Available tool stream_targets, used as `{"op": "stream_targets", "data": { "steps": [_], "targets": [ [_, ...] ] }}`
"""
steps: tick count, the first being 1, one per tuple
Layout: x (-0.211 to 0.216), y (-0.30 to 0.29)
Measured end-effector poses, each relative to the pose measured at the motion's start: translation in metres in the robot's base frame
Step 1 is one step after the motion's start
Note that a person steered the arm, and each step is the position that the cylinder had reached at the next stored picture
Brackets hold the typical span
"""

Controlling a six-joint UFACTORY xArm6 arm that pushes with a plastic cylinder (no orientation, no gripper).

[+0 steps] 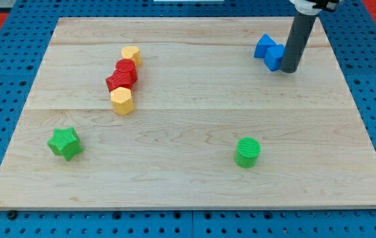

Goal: Move the green circle towards the centre right of the board

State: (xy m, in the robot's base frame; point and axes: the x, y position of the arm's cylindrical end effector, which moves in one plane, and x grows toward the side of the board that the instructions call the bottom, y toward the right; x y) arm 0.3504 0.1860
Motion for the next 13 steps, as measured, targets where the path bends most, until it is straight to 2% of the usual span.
{"op": "stream_targets", "data": {
  "steps": [1,2,3,4,6,7,8,9,11,13],
  "targets": [
    [0.018,0.001],
    [0.057,0.021],
    [0.108,0.027],
    [0.159,0.009],
    [0.209,-0.125],
    [0.245,-0.151],
    [0.261,-0.192],
    [0.235,-0.2],
    [0.154,-0.109],
    [0.159,-0.112]
  ]
}}
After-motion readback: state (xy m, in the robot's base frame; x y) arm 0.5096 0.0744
